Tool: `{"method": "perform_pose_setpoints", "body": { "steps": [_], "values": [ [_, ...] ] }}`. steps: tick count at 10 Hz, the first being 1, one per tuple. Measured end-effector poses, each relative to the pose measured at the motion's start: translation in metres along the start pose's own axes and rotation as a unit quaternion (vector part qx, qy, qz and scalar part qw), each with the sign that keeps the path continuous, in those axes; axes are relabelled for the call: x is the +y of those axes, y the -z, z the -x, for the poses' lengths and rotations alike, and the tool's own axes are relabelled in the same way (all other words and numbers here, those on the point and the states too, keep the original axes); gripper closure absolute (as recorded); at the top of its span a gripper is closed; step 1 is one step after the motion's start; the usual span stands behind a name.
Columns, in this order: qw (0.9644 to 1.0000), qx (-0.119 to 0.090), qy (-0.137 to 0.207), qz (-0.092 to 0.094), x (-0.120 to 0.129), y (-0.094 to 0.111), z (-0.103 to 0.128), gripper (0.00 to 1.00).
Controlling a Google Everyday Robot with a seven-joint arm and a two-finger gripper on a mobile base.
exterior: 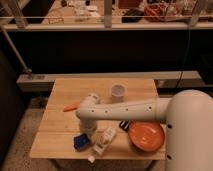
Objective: Wipe the white sponge on the table
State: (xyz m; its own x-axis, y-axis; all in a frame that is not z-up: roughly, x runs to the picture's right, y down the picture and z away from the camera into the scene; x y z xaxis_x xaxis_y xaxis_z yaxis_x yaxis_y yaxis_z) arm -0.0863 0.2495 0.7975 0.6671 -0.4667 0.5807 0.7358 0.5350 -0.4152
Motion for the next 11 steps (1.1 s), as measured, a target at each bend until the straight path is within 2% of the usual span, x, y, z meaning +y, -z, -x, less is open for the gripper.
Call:
{"method": "perform_pose_setpoints", "body": {
  "steps": [3, 5, 7, 11],
  "values": [
    [0.9995, 0.025, -0.018, 0.004, -0.028, 0.013, -0.035, 1.0],
    [0.9993, 0.031, -0.018, 0.008, -0.06, 0.01, -0.05, 1.0],
    [0.9994, 0.03, -0.015, 0.009, -0.086, 0.003, -0.05, 1.0],
    [0.9994, 0.025, 0.022, 0.003, -0.132, -0.004, -0.019, 1.0]
  ]
}}
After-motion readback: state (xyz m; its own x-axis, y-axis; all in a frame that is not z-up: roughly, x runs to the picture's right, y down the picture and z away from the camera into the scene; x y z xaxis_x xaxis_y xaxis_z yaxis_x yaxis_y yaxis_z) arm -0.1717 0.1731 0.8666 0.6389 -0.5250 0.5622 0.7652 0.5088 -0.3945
